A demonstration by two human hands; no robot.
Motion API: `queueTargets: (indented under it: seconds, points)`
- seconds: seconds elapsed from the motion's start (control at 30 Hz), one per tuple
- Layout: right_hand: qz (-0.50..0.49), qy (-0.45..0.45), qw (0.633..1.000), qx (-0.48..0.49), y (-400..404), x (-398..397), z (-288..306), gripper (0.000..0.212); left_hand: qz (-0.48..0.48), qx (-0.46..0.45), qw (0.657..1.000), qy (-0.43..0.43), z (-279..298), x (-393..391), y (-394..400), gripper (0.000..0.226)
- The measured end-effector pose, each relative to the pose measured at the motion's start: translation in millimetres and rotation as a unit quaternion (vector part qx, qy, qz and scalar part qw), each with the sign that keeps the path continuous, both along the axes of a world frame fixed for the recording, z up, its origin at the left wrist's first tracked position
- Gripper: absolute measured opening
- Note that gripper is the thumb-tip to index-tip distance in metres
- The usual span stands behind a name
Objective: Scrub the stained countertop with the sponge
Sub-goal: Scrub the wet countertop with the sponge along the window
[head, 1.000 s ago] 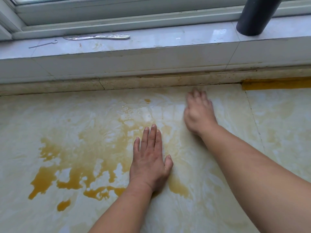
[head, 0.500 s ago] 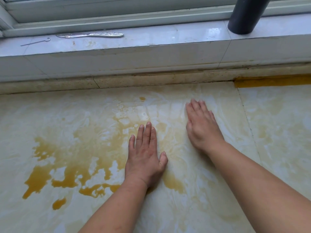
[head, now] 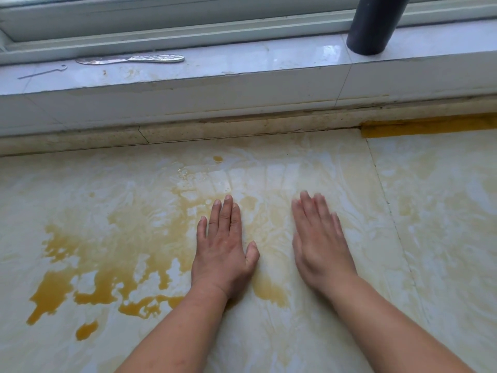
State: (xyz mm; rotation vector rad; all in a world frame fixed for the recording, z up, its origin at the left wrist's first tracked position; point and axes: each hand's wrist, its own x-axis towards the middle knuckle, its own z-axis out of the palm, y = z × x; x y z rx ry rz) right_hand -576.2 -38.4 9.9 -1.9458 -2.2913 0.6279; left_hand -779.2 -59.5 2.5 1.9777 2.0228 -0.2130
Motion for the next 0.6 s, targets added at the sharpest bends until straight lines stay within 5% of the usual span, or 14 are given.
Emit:
queueTargets:
  seconds: [0.13,0.43,0.6]
  points:
    - [-0.022,0.002,1.0,-0.012,37,-15,3,0.063,0.0,0.003,1.0,-0.004,0,-1,0,0.09]
    - [0.05,-0.004,0.999,0.0,-73,32,-2,0.065,0.001,0.005,1.0,-0.015,0,0,-1,0.09]
    - [-0.109,-0.015,0.994,0.012,30,56,-2,0.06,-0.001,0.003,1.0,-0.003,0,0,-1,0.089]
